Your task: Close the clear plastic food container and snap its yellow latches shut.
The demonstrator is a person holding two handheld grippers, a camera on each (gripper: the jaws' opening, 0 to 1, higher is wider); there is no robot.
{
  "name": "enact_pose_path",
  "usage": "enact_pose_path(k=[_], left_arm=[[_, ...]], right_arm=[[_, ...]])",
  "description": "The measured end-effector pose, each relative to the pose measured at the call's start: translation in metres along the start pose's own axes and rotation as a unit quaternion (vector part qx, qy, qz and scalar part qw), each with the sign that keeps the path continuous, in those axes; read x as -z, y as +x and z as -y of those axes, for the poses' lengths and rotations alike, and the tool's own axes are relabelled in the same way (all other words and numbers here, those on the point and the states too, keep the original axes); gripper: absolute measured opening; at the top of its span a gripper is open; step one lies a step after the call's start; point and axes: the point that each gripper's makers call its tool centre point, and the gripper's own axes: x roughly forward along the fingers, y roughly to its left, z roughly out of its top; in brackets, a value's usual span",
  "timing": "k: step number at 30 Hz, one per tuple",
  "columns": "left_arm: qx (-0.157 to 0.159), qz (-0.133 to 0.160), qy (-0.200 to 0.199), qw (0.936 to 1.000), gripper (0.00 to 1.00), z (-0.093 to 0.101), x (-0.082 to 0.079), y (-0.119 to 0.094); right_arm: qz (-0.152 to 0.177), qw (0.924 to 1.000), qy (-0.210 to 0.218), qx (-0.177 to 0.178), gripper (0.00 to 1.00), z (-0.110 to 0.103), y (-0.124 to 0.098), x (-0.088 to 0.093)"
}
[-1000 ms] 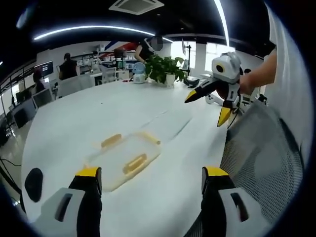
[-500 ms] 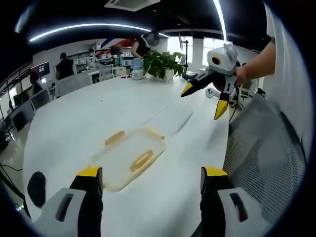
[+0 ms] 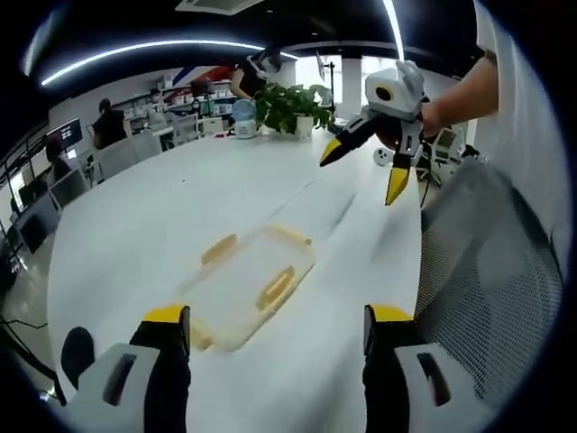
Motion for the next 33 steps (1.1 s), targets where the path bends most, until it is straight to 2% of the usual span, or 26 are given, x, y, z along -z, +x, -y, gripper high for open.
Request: enact_pose_path(k=[33], left_arm=[[0.016, -0.036, 0.04, 0.9985, 0.77, -0.029, 0.008, 0.005]], right_arm=[[-0.019, 0.9983, -0.043, -0.034, 0.7, 0.01, 0.027, -0.01]])
